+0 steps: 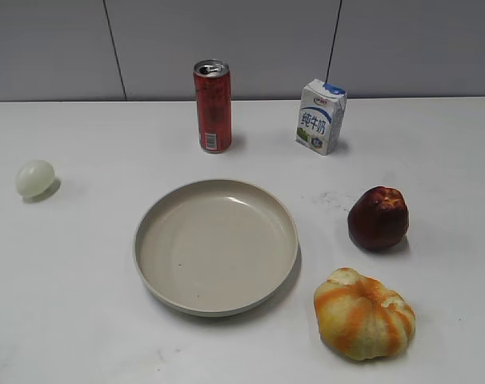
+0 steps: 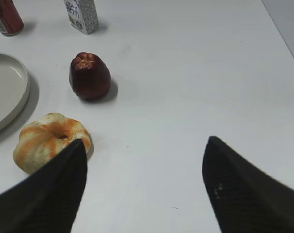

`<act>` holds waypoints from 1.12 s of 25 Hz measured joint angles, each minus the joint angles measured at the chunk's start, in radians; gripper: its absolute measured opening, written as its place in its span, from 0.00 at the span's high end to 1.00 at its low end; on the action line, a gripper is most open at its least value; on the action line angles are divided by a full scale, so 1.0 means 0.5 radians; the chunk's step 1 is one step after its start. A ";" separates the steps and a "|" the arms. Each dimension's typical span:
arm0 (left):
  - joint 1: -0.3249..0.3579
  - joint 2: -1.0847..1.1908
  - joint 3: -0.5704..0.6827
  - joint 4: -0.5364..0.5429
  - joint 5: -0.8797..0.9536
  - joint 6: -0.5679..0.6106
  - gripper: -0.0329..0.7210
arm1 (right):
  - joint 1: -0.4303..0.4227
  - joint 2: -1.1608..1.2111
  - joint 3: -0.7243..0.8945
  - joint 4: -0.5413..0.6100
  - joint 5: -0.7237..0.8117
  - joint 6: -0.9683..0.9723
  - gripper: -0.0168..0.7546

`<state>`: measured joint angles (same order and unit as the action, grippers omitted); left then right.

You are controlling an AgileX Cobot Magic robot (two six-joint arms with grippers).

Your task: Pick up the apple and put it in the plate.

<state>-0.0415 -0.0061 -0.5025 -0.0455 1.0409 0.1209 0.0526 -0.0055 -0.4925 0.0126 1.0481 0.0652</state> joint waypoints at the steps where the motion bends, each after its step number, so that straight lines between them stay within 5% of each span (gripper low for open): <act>1: 0.000 0.000 0.000 0.000 0.000 0.000 0.64 | 0.000 0.000 0.000 0.000 0.000 0.000 0.21; 8: 0.000 0.000 0.000 0.000 0.000 0.000 0.64 | 0.000 0.005 -0.019 0.050 -0.054 0.002 0.21; 14: 0.000 0.000 0.000 0.000 0.000 0.000 0.64 | 0.000 0.224 -0.039 0.177 -0.657 -0.109 0.21; 19: 0.000 0.000 0.000 0.000 0.000 0.000 0.64 | 0.000 0.735 -0.031 0.248 -1.110 -0.301 0.17; 28: 0.000 0.000 0.000 0.000 0.000 0.000 0.64 | 0.119 2.033 -0.566 0.548 -1.060 -0.663 0.14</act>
<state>-0.0415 -0.0061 -0.5025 -0.0455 1.0409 0.1209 0.1123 1.0107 -0.7758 0.2868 0.5180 -0.2663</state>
